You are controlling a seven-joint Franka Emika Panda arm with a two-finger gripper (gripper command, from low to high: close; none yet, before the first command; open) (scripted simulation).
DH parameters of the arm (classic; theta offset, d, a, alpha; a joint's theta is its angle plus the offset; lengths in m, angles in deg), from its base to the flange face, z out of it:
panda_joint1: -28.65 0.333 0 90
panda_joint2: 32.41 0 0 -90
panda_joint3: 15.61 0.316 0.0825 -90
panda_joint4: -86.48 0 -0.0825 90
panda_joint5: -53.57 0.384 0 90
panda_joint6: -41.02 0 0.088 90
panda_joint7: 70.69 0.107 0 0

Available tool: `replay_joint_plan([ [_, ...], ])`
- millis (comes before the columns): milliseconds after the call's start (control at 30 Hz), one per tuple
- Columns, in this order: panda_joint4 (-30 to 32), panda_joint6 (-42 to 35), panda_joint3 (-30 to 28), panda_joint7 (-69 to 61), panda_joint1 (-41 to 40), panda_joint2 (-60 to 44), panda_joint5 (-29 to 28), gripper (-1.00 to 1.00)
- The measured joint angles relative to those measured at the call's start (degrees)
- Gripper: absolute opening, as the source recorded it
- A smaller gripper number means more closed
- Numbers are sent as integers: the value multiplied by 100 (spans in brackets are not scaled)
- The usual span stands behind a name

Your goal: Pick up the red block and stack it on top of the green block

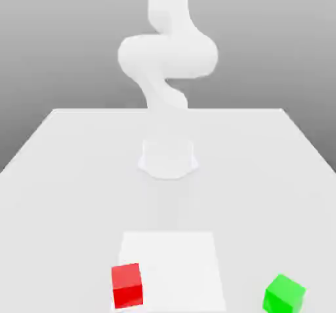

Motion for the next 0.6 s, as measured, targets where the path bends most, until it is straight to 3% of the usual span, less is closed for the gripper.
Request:
replay_joint_plan([
  [600, 698, 1405, -922, -1970, 452, -3782, 807, 0],
])
